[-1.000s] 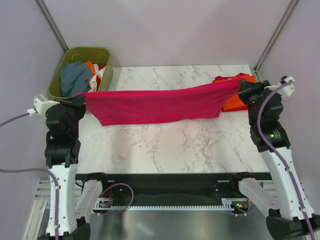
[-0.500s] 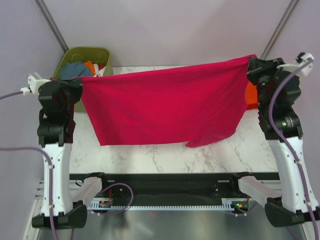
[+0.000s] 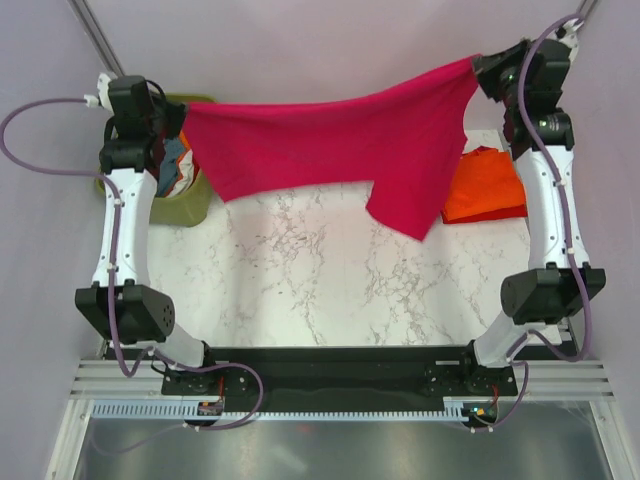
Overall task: Fold and stack the t-shirts
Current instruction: Fold the tshirt
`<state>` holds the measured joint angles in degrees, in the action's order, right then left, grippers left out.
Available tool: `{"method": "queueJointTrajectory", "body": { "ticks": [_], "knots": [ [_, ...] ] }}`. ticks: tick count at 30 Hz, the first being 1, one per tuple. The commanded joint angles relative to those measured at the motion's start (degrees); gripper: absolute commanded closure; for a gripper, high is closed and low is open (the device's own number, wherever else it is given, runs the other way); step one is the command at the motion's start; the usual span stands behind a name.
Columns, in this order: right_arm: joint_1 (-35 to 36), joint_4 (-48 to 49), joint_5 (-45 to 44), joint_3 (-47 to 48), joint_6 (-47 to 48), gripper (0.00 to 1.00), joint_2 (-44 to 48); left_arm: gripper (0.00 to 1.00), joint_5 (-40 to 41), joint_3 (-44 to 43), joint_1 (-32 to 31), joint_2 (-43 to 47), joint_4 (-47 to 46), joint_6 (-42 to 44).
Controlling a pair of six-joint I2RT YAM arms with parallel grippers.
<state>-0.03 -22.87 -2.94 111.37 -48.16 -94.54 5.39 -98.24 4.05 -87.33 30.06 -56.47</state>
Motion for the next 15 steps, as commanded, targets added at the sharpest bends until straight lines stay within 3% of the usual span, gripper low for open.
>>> {"method": "queueJointTrajectory", "body": {
  "ticks": [1, 4, 8, 12, 15],
  "knots": [
    [-3.7, 3.7, 10.2, 13.6, -4.3, 1.00, -3.4, 0.98, -2.9, -13.7, 0.6, -4.6, -3.7, 1.7],
    [-4.9, 3.8, 12.8, 17.3, -5.2, 1.00, -6.5, 0.98, -8.0, -21.0, 1.2, -9.8, -1.7, 1.8],
    [-4.9, 8.0, 14.8, 7.5, -5.2, 1.00, -4.2, 0.98, -8.5, -18.6, 1.7, -9.8, -1.8, 1.3],
    [-4.9, 16.2, 17.5, -11.8, -6.0, 1.00, 1.3, 0.98, -8.5, -8.7, 2.1, -6.2, -6.4, 1.5],
    [-4.9, 20.8, 17.9, -25.1, -6.2, 1.00, 5.5, 0.98, -9.0, 6.4, 2.1, -1.7, -12.1, 1.3]
  ]
}}
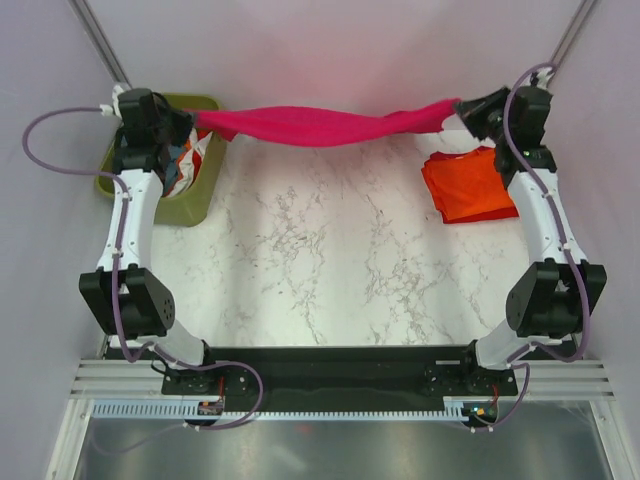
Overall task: Fold and stack the t-shirts
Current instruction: Fold the tshirt
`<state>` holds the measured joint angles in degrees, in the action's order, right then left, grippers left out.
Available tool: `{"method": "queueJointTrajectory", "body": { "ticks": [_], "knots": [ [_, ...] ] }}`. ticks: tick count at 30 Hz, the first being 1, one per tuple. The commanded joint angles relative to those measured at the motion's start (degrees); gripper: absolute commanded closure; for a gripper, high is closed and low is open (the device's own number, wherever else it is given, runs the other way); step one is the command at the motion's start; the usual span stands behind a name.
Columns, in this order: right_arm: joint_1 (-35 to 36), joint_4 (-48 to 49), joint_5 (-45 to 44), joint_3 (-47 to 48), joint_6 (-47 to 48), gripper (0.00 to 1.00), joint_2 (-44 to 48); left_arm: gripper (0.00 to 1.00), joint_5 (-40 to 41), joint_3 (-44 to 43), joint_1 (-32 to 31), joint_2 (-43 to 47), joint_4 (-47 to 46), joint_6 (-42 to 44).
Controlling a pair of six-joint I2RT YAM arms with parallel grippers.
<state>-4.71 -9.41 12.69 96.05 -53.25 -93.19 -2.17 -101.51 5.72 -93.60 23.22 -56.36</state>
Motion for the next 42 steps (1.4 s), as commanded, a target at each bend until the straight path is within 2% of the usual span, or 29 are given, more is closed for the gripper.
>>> {"method": "queueJointTrajectory", "body": {
  "ticks": [1, 4, 6, 14, 20, 26, 33, 36, 37, 38, 39, 40, 41, 42],
  "knots": [
    [-0.2, 8.5, 2.5, -12.7, -1.1, 1.00, 5.0, 0.98, -1.9, 13.1, 0.4, 6.0, -9.3, 1.0],
    [-0.2, 11.1, 2.9, -22.8, -0.6, 1.00, 7.8, 0.98, -3.4, 26.7, 0.4, 10.3, -17.0, -0.2],
    [-0.2, 12.3, 3.0, -29.3, -0.2, 1.00, 9.2, 0.98, -4.0, 34.1, 0.4, 12.0, -18.7, -1.0],
    [-0.2, 12.8, 1.7, -46.6, 3.8, 1.00, 15.1, 0.98, -3.9, 53.2, 0.5, 20.6, -25.7, -0.2],
    [-0.2, 13.4, 1.0, -59.0, 5.7, 1.00, 20.8, 0.98, -0.6, 64.1, 0.4, 30.8, -23.9, 0.9],
    [-0.2, 9.7, -2.3, -67.5, 7.1, 1.00, 28.1, 0.98, 4.1, 72.0, 0.5, 41.5, -16.5, 1.9],
    [-0.2, 2.2, -9.2, -72.8, 8.3, 0.99, 38.3, 0.98, 8.8, 79.5, 1.0, 50.9, -11.0, 2.7],
    [-0.2, -0.4, -9.6, -74.3, 8.3, 0.90, 40.4, 0.98, 10.0, 80.8, 1.0, 51.4, -8.0, 2.3],
    [-0.2, -0.9, -9.7, -74.8, 8.4, 0.74, 41.4, 0.98, 10.8, 80.9, 1.0, 51.3, -7.0, 1.9],
    [-0.2, -1.5, -9.9, -75.6, 8.6, 0.71, 41.9, 0.96, 11.0, 80.9, 1.0, 51.2, -5.2, 1.2],
    [-0.2, -1.8, -10.1, -75.8, 8.9, 0.60, 43.5, 0.93, 11.3, 80.9, 1.0, 50.8, -4.5, 1.1],
    [-0.2, -2.0, -10.8, -75.9, 9.3, 0.53, 44.1, 0.88, 11.9, 80.6, 1.0, 50.6, -3.6, 0.7],
    [-0.2, -2.3, -11.2, -75.5, 9.8, 0.47, 44.8, 0.69, 12.1, 79.9, 1.0, 50.5, -1.9, 0.5],
    [-0.2, -2.6, -11.6, -74.9, 10.4, 0.40, 45.3, 0.61, 12.3, 79.5, 1.0, 50.4, -1.2, 0.5]
  ]
}}
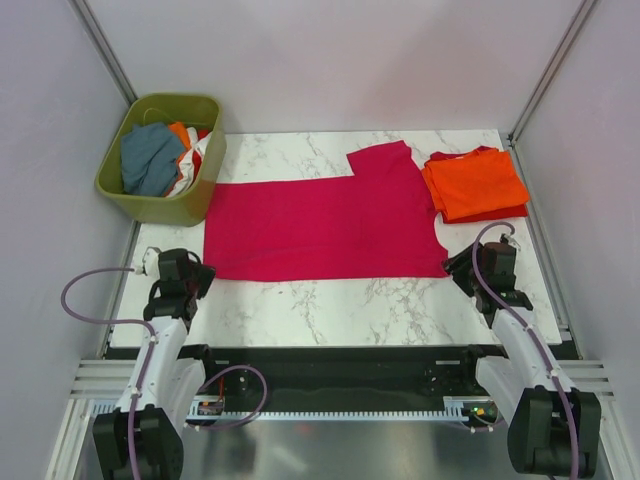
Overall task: Fold and stack the t-shirts
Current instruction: Fold the tshirt
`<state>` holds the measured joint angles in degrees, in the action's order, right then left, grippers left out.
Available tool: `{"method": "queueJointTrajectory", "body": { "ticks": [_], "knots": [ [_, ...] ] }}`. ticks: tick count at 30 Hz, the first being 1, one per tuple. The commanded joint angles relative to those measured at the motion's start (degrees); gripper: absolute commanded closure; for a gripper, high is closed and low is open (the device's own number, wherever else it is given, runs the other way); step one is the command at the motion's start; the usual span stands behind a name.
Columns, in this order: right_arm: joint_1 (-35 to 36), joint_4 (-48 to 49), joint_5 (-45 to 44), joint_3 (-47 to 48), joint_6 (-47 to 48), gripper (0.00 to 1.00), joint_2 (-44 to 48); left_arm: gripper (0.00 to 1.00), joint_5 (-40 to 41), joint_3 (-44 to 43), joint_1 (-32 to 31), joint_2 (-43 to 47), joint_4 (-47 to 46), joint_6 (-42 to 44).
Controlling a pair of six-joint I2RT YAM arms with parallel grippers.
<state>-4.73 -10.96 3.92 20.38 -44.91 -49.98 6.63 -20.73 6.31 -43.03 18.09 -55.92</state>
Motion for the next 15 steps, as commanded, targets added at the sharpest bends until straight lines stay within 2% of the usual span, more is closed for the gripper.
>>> {"method": "queueJointTrajectory", "body": {
  "ticks": [1, 3, 4, 9, 15],
  "knots": [
    [-0.1, -2.1, -3.6, 3.0, 3.8, 0.40, 2.4, 0.49, 3.8, -2.4, 0.4, -0.1, 4.8, 0.3],
    [-0.1, -2.2, -3.6, 5.2, 5.7, 0.40, 2.0, 0.41, 4.1, -3.6, 0.4, 0.0, 6.9, 1.0],
    [0.0, -2.0, -4.8, 7.8, 7.4, 0.41, 0.5, 0.19, 4.1, -5.3, 0.4, 0.2, 7.4, 2.2],
    [2.0, 0.0, -1.9, 16.9, 12.3, 0.49, -10.9, 0.17, 5.0, -11.7, 0.5, -0.1, 12.2, 6.8],
    [7.9, 0.7, -6.4, 29.4, 14.1, 0.57, -26.0, 0.16, 0.0, -16.6, 0.4, -2.1, 11.2, 10.7]
  ]
}}
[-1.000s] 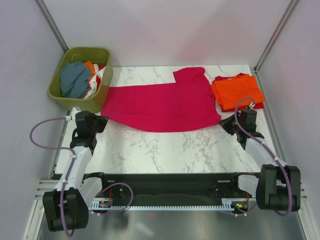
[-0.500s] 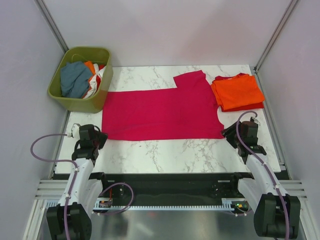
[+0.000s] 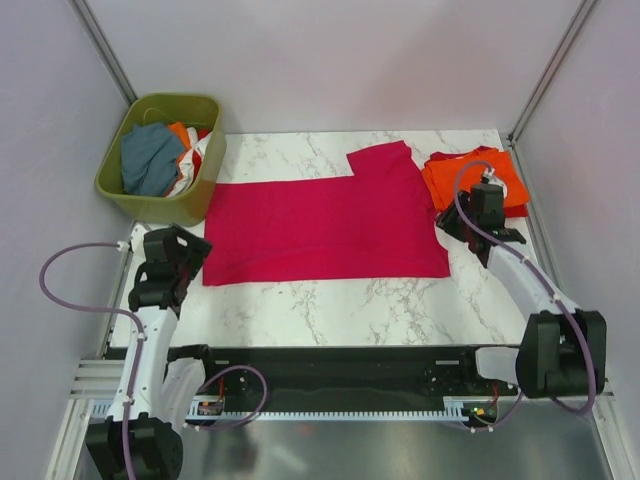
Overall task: Fold and stack the t-shirts
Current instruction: Fold the tshirt
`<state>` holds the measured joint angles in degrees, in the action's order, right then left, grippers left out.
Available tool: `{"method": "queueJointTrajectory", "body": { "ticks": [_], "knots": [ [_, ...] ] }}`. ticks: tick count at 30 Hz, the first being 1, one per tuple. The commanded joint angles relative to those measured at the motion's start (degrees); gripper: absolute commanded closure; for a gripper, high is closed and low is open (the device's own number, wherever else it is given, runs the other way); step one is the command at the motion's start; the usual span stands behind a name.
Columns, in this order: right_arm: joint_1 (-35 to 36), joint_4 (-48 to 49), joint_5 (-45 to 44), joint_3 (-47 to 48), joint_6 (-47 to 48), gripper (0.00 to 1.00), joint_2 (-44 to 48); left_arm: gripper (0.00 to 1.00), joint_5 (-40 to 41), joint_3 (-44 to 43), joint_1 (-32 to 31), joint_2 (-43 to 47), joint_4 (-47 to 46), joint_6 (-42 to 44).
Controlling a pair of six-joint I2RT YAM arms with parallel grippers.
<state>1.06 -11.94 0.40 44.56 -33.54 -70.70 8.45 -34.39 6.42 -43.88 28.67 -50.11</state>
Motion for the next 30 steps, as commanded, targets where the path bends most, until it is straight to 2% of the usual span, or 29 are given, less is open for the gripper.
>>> {"method": "queueJointTrajectory", "body": {
  "ticks": [1, 11, 18, 22, 30],
  "knots": [
    [2.8, 1.8, -3.8, 8.1, 2.7, 0.57, -7.0, 0.16, -3.2, -3.9, 0.2, -1.5, 0.0, 5.9],
    [4.6, 0.6, -10.8, 25.3, 4.2, 0.65, -27.8, 0.16, -11.0, -4.9, 0.2, -3.3, -5.8, 8.3],
    [4.5, -1.1, -11.1, 35.2, 4.7, 0.68, -40.2, 0.16, -13.3, -5.8, 0.2, -5.3, -8.0, 8.0],
    [2.9, -2.1, -12.0, 40.0, 4.0, 0.68, -44.3, 0.17, -13.2, -5.8, 0.2, -6.0, -9.3, 8.1],
    [-0.9, -2.4, -13.0, 42.3, 3.3, 0.68, -48.2, 0.17, -16.4, -3.1, -0.5, -8.9, -15.0, 5.1]
  ]
}}
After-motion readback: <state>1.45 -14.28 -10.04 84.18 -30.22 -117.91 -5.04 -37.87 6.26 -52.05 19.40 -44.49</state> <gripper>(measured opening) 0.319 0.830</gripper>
